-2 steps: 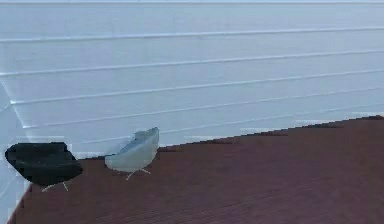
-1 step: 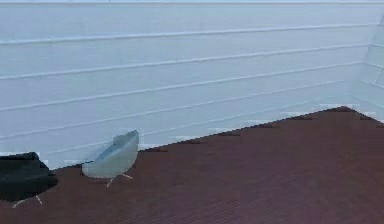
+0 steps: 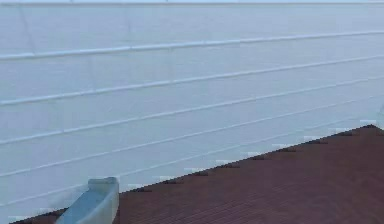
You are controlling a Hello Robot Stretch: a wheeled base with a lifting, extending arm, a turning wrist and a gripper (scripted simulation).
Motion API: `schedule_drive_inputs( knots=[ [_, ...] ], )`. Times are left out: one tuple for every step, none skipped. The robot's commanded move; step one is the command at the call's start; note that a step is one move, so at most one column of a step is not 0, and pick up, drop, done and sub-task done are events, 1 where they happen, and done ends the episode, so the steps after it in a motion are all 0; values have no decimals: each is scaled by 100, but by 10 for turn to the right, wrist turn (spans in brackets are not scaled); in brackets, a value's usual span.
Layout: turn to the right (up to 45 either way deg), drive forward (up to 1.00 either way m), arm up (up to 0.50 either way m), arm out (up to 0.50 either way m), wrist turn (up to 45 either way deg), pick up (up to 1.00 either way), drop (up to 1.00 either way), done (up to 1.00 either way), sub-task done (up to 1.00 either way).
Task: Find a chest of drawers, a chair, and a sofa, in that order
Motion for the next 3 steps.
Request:
schedule_drive_inputs(
  knots=[
    [-450,0,0,0,0,0,0,0,0],
    [0,0,0,0,0,0,0,0,100],
    [450,0,0,0,0,0,0,0,0]
  ],
)
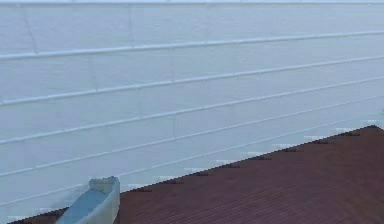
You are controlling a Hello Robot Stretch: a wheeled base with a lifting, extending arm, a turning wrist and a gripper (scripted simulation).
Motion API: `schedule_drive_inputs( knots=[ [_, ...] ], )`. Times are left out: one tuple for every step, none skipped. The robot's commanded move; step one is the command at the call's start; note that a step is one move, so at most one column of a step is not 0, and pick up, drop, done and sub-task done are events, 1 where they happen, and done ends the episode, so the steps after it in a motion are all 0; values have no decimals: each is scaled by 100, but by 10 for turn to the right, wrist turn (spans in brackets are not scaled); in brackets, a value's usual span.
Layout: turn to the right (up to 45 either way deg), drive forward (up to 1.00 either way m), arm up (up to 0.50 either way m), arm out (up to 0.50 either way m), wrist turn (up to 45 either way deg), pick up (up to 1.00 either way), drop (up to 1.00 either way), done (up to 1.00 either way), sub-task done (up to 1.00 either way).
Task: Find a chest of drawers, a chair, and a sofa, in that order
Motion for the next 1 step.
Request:
schedule_drive_inputs(
  knots=[
    [240,0,0,0,0,0,0,0,0]
  ],
)
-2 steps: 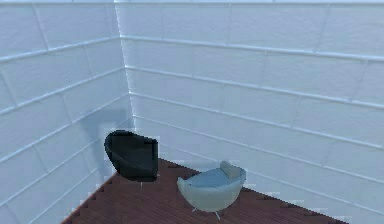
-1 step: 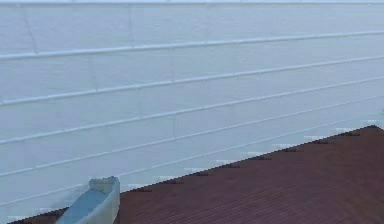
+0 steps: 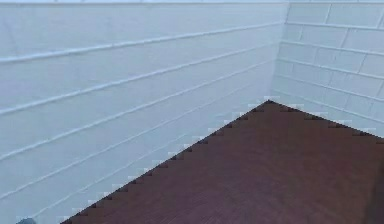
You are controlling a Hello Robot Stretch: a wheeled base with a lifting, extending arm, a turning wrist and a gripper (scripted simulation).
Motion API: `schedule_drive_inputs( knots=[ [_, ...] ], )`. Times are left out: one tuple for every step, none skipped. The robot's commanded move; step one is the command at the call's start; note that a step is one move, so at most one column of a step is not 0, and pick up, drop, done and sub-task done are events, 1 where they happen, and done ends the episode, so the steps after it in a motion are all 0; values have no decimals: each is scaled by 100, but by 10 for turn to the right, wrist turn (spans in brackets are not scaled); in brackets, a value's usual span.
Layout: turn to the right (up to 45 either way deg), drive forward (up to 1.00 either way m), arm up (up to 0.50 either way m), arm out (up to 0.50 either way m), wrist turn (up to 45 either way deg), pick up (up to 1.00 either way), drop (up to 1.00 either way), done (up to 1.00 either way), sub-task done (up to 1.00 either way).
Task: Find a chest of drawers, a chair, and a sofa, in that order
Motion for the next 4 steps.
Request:
schedule_drive_inputs(
  knots=[
    [0,40,0,0,0,0,0,0,0],
    [450,0,0,0,0,0,0,0,0],
    [450,0,0,0,0,0,0,0,0],
    [360,0,0,0,0,0,0,0,0]
  ],
)
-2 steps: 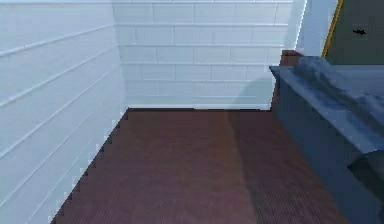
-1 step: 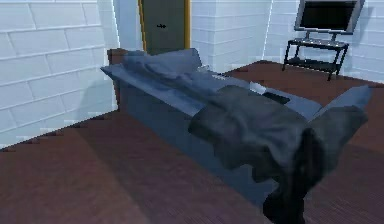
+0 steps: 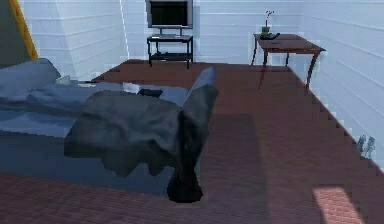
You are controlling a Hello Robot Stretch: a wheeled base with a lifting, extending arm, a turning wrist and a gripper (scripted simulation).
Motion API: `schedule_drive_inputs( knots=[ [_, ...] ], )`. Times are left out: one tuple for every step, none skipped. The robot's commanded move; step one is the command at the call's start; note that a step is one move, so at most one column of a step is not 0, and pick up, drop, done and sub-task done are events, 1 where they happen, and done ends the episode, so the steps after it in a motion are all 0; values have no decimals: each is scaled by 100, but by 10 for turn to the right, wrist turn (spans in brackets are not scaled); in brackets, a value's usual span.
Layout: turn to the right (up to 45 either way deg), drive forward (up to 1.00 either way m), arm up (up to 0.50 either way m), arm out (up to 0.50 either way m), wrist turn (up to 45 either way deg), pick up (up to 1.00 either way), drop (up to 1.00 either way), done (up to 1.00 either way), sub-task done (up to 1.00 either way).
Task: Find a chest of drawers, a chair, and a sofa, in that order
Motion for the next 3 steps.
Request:
schedule_drive_inputs(
  knots=[
    [0,15,0,0,0,0,0,0,0],
    [-300,0,0,0,0,0,0,0,0],
    [0,0,0,0,0,0,0,100,0]
  ],
)
